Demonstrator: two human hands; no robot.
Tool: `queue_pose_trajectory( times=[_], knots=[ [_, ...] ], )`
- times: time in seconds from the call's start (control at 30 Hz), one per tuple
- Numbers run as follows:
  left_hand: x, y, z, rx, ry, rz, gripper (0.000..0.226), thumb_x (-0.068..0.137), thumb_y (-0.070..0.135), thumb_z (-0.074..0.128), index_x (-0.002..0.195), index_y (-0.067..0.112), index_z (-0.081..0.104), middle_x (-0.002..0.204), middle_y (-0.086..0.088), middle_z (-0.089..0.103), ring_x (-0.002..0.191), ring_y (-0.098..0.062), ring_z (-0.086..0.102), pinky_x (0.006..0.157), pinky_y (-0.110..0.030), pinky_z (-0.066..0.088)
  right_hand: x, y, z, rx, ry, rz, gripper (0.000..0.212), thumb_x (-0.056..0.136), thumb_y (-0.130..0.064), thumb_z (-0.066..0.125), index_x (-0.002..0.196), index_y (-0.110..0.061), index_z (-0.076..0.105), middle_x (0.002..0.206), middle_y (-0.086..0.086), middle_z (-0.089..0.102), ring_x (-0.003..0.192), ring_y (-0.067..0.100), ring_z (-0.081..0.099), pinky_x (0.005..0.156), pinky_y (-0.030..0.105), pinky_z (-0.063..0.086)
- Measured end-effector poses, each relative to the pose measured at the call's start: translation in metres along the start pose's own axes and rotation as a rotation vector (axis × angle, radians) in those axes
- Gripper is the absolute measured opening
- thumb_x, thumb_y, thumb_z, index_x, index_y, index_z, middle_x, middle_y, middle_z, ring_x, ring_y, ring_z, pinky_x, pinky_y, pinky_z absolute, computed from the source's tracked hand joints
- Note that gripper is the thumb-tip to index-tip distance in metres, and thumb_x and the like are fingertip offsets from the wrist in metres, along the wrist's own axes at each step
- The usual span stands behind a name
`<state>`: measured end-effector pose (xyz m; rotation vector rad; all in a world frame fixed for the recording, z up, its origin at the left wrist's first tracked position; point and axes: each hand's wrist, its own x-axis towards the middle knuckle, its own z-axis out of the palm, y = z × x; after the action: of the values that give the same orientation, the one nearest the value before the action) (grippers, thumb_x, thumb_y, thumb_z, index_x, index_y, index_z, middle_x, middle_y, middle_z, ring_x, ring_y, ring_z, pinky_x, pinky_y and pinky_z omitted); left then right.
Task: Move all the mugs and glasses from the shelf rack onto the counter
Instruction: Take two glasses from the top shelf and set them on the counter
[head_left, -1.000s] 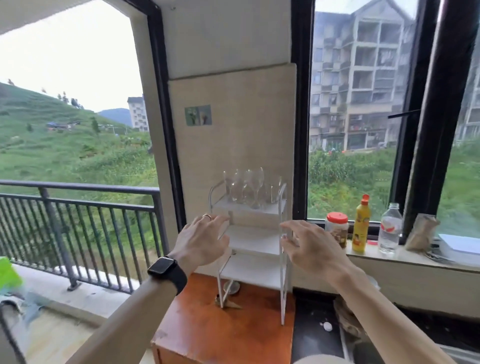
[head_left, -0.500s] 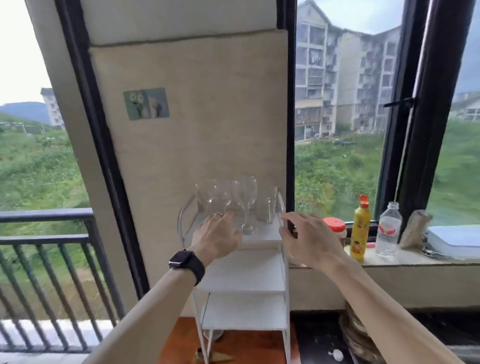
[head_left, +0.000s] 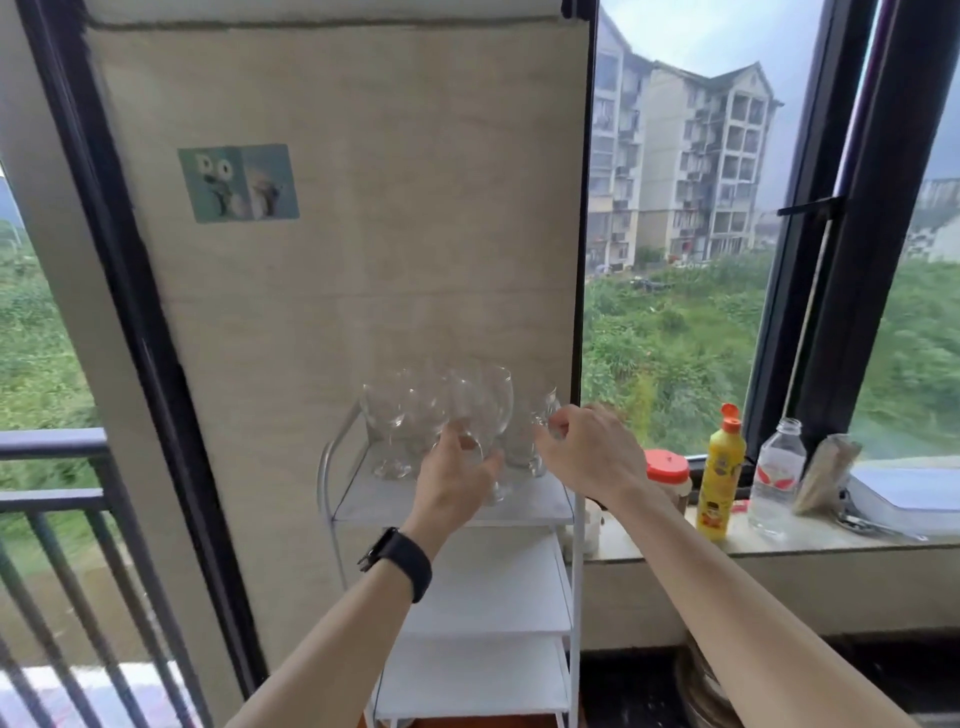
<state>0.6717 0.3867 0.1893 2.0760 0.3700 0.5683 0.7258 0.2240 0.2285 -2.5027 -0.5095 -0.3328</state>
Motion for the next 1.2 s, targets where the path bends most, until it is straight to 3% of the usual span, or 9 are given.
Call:
queue_pose_trajectory(
  times=[0.1,0.17,0.33,0.5,0.7,0.8,0.9,1.1,1.2],
  knots=[
    [0.008,0.005,0.002,-0.128,-0.003,-0.035,0.041,0.086,0.037,0.071,0.119,0.029,0.048,0.098,0.009,0.064,0.079,-0.022,0.073,0.073,-0.034,0.056,0.011,-0.005,0.006,-0.024,0.006,0.034,0.052,0.092,-0.059,0.049,0.057,-0.021,0.054,0.087,0.002,0.064,0.082,0.026,0.062,0.075,0.038,0.053],
    [0.01,0.007,0.003,-0.177,-0.005,-0.027,0.039,0.086,0.035,0.073,0.114,0.027,0.047,0.091,0.01,0.065,0.067,-0.017,0.073,0.062,-0.03,0.055,0.016,-0.006,0.008,-0.038,0.013,0.05,0.054,0.094,-0.057,0.05,0.055,-0.019,0.052,0.082,0.003,0.064,0.078,0.028,0.063,0.071,0.037,0.052],
    [0.005,0.005,-0.004,-0.276,-0.027,-0.012,0.05,0.08,0.041,0.079,0.116,0.026,0.047,0.101,0.006,0.066,0.054,-0.008,0.065,0.049,-0.019,0.049,0.018,0.0,0.007,-0.003,0.015,0.028,0.055,0.095,-0.049,0.055,0.052,-0.016,0.046,0.064,-0.002,0.051,0.063,0.023,0.055,0.058,0.031,0.04],
    [-0.008,0.006,-0.024,-0.317,-0.013,0.043,0.057,0.077,0.048,0.081,0.118,0.026,0.048,0.104,-0.001,0.065,0.057,-0.012,0.064,0.059,-0.03,0.056,0.003,-0.005,0.006,0.048,0.027,0.015,0.055,0.095,-0.047,0.056,0.051,-0.016,0.042,0.052,-0.002,0.048,0.054,0.021,0.049,0.051,0.032,0.034],
    [-0.03,0.007,-0.057,-0.235,-0.043,0.101,0.062,0.072,0.055,0.08,0.118,0.026,0.051,0.1,-0.002,0.067,0.058,-0.014,0.065,0.064,-0.039,0.059,-0.029,-0.016,0.012,0.283,-0.098,0.085,0.038,0.1,-0.045,0.047,0.078,-0.017,0.062,0.084,-0.002,0.076,0.079,0.021,0.067,0.069,0.034,0.05],
    [-0.044,-0.001,-0.069,-0.244,-0.047,0.098,0.056,0.077,0.045,0.082,0.118,0.021,0.052,0.106,-0.006,0.067,0.059,-0.018,0.064,0.066,-0.043,0.058,-0.046,-0.026,0.016,0.643,-0.181,0.21,0.036,0.1,-0.045,0.047,0.088,-0.016,0.065,0.083,-0.004,0.075,0.05,0.006,0.064,0.046,0.022,0.049],
    [-0.061,-0.014,-0.08,-0.307,-0.055,0.08,0.056,0.075,0.041,0.084,0.116,0.018,0.053,0.109,-0.014,0.065,0.058,-0.019,0.062,0.06,-0.039,0.056,-0.061,-0.033,0.018,0.793,-0.175,0.237,0.045,0.102,-0.051,0.045,0.084,-0.014,0.065,0.078,-0.001,0.069,0.043,0.006,0.059,0.039,0.019,0.044],
    [-0.098,-0.04,-0.087,-0.362,-0.16,0.09,0.063,0.071,0.037,0.086,0.122,0.017,0.054,0.104,-0.014,0.064,0.06,-0.018,0.063,0.056,-0.031,0.054,-0.12,-0.012,0.025,0.809,-0.074,0.117,0.045,0.102,-0.05,0.045,0.082,-0.014,0.064,0.067,-0.01,0.066,0.051,0.007,0.059,0.053,0.027,0.046],
    [-0.118,-0.051,-0.073,-0.374,-0.203,0.073,0.06,0.072,0.037,0.085,0.121,0.018,0.056,0.098,-0.009,0.064,0.059,-0.016,0.062,0.055,-0.031,0.053,-0.166,0.015,0.032,0.709,-0.018,0.074,0.043,0.101,-0.056,0.042,0.079,-0.025,0.061,0.071,-0.011,0.067,0.052,0.005,0.061,0.054,0.025,0.046]
  ],
)
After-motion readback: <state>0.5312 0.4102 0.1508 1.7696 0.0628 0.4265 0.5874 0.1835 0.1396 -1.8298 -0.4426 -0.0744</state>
